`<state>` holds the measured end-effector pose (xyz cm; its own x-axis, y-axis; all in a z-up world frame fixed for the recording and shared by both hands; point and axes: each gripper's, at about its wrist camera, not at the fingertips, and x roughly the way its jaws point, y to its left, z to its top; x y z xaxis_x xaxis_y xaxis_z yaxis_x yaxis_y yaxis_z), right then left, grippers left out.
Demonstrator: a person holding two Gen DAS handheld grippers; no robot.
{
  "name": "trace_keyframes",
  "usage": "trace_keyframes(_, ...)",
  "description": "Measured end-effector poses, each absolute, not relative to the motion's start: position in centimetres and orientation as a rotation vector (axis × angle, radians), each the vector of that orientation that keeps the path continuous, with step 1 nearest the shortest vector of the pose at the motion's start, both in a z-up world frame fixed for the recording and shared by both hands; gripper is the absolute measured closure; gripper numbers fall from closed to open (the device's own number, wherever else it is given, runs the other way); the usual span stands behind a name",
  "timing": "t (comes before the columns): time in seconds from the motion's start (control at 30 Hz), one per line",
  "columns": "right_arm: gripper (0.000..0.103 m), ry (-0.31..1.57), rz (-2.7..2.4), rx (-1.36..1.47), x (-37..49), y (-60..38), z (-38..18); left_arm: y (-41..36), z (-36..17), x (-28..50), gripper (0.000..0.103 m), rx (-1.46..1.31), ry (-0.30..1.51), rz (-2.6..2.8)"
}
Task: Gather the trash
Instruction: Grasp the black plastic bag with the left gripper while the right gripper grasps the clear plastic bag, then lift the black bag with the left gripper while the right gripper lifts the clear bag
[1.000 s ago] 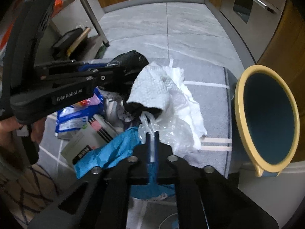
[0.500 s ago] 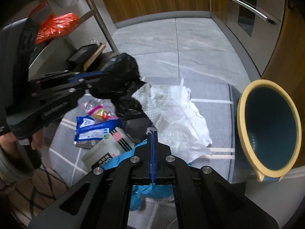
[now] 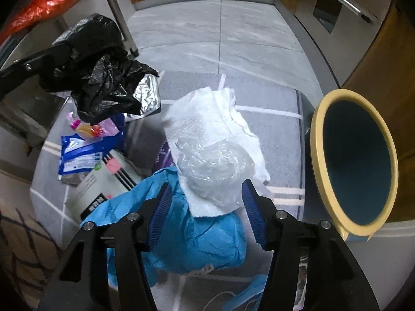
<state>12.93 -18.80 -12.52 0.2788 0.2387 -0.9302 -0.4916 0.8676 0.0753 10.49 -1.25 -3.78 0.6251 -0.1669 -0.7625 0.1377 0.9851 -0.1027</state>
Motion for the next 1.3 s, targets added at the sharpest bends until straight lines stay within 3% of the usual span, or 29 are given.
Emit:
trace_keyframes(0.03,0.082,1.195,0.495,-0.254,12.9,-18.7,-12.7,-1.2,-3.9,10.4,0.098,-0.033,0.879,-0.177)
trace_keyframes(0.13,0.102,1.208,0.483,-0.268,13.0,-18.8,-13.0,-1.3,-4.0,10.2,0.098,-0.025,0.880,-0.181)
trace_keyframes(0.67,0.102,1.071,0.535,-0.109,12.9,-20.7,-8.5,-1.1,-3.8,9.9,0.098,-0.026,0.872,-0.181)
trace_keyframes(0.7,0.095,1.084,0.520,-0.115,13.3,-20.9,-8.9,-1.1,-3.8,9.9,0.098,-0.026,0.872,-0.181)
trace_keyframes(0.73,0.080,1.106,0.506,-0.128,13.8,-20.8,-9.5,-1.1,-3.8,9.9,0.098,-0.026,0.872,-0.183)
trace_keyframes(0.8,0.066,1.132,0.505,-0.147,14.3,-20.6,-10.3,-1.2,-3.8,10.0,0.098,-0.023,0.869,-0.187)
trace_keyframes(0.9,0.056,1.152,0.519,-0.189,14.7,-20.0,-11.5,-1.1,-4.0,10.0,0.098,-0.025,0.871,-0.189)
trace_keyframes(1.13,0.054,1.216,0.485,-0.256,15.9,-19.3,-14.7,-1.1,-4.3,10.3,0.098,-0.020,0.882,-0.194)
trace_keyframes(1.17,0.056,1.222,0.487,-0.248,16.0,-19.4,-14.9,-1.2,-4.4,10.4,0.098,-0.020,0.883,-0.194)
trace_keyframes(1.3,0.080,1.239,0.499,-0.222,16.1,-19.7,-15.2,-1.3,-4.6,10.7,0.098,-0.015,0.891,-0.195)
